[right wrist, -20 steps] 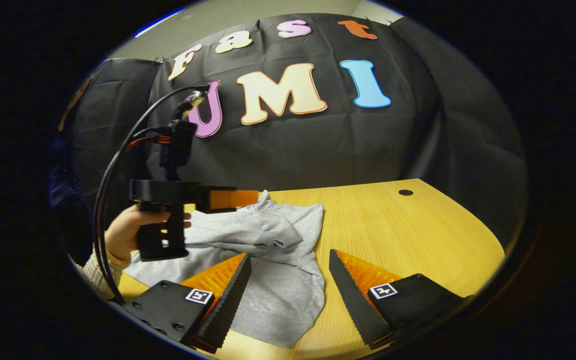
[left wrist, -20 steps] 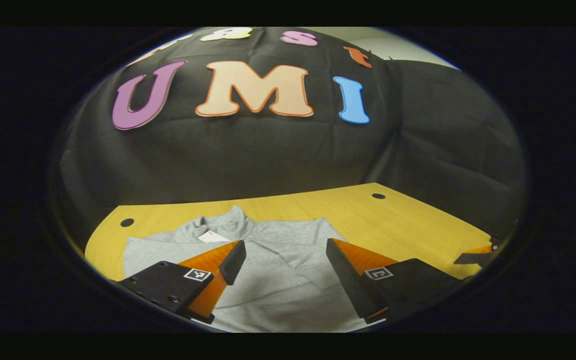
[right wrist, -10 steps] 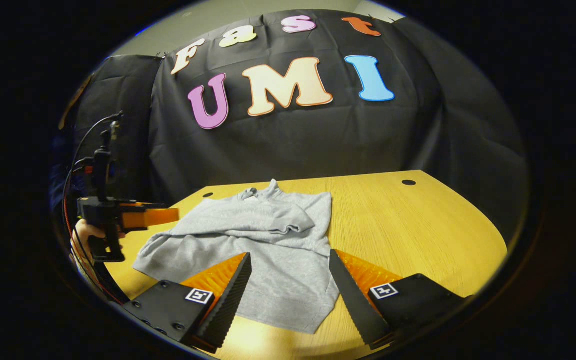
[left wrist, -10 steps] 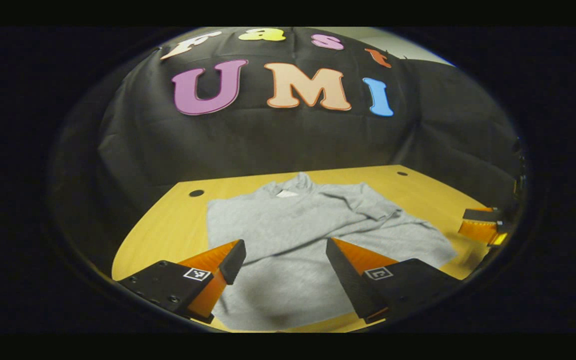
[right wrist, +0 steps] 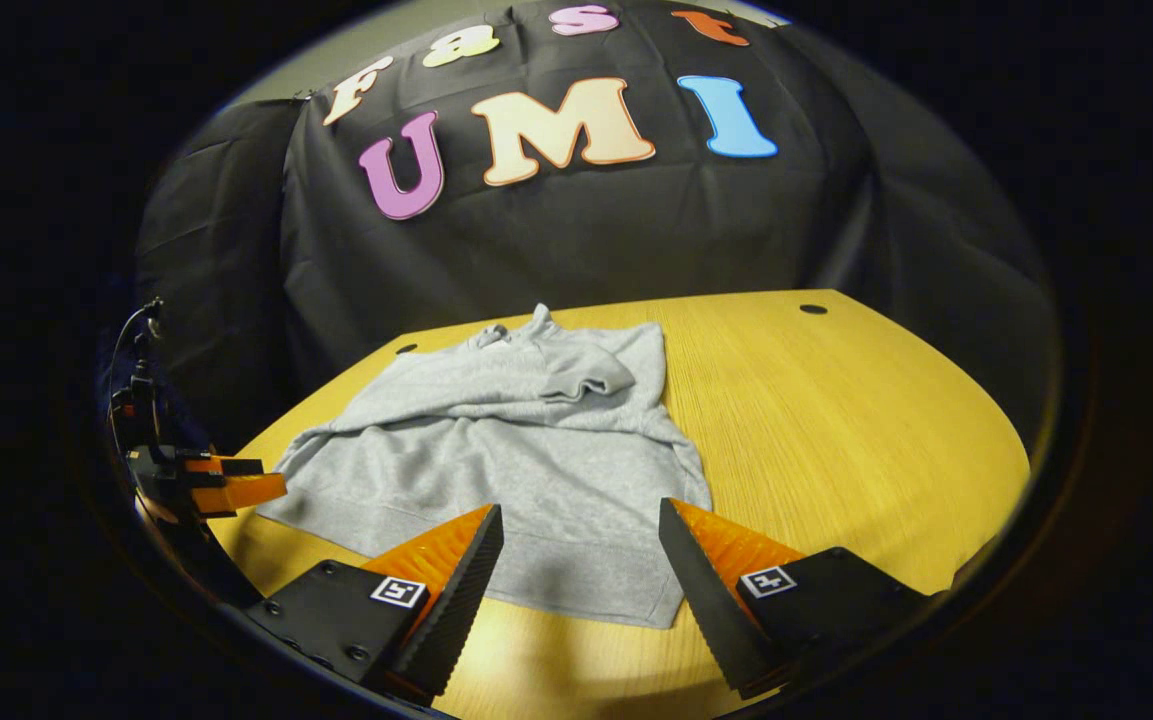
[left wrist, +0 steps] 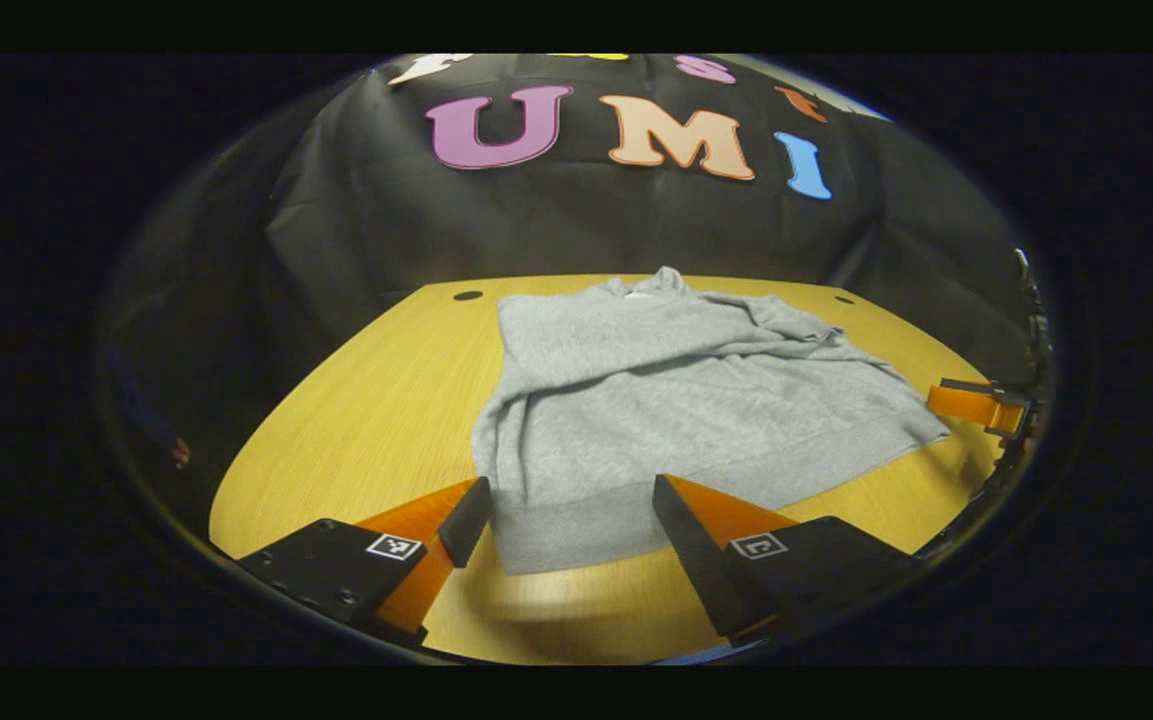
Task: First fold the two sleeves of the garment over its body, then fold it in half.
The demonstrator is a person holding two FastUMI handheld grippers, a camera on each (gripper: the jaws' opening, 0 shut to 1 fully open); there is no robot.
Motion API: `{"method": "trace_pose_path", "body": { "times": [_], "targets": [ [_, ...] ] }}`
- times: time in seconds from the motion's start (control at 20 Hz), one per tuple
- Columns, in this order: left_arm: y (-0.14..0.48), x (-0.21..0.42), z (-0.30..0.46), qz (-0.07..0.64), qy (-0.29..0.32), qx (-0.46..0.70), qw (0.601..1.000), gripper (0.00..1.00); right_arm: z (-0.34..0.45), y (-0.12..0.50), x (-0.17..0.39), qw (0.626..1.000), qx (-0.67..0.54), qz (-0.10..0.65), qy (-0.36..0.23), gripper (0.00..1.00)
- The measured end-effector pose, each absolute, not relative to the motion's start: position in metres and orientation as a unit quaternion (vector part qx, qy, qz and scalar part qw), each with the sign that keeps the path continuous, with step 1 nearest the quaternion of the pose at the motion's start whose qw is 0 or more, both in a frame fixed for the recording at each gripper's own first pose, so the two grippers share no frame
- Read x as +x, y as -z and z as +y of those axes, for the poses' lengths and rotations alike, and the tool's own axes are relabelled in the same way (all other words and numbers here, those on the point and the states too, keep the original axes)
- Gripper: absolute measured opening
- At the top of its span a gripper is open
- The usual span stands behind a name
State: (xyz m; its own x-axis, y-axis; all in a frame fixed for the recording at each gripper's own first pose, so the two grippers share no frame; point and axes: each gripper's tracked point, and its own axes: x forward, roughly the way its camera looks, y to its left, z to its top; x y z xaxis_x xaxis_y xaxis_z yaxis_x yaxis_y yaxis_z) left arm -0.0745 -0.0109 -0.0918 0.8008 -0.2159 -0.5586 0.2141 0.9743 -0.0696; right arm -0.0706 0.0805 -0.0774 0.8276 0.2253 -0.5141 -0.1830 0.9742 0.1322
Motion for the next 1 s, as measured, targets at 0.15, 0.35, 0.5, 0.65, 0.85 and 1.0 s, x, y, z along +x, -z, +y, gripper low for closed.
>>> {"method": "trace_pose_path", "body": {
  "times": [0.15, 0.35, 0.5, 0.65, 0.85, 1.0],
  "targets": [
    [0.098, -0.076, -0.008, 0.300, 0.104, 0.032, 0.948, 0.96, 0.080, 0.091, -0.076, 0.949, 0.033, 0.297, -0.103, 0.98],
    [0.101, -0.076, -0.008, 0.300, 0.099, 0.042, 0.948, 0.96, 0.079, 0.100, -0.078, 0.946, 0.012, 0.308, -0.101, 0.98],
    [0.102, -0.079, -0.008, 0.300, 0.099, 0.031, 0.948, 0.95, 0.079, 0.103, -0.078, 0.946, -0.001, 0.308, -0.096, 0.98],
    [0.104, -0.078, -0.009, 0.296, 0.098, 0.002, 0.950, 0.96, 0.081, 0.105, -0.080, 0.946, -0.038, 0.308, -0.093, 0.98],
    [0.106, -0.079, -0.009, 0.288, 0.098, -0.012, 0.952, 0.97, 0.080, 0.105, -0.078, 0.945, -0.032, 0.312, -0.088, 0.98],
    [0.106, -0.080, -0.013, 0.280, 0.101, -0.019, 0.955, 0.94, 0.081, 0.104, -0.080, 0.948, -0.037, 0.304, -0.083, 0.98]
  ]
}}
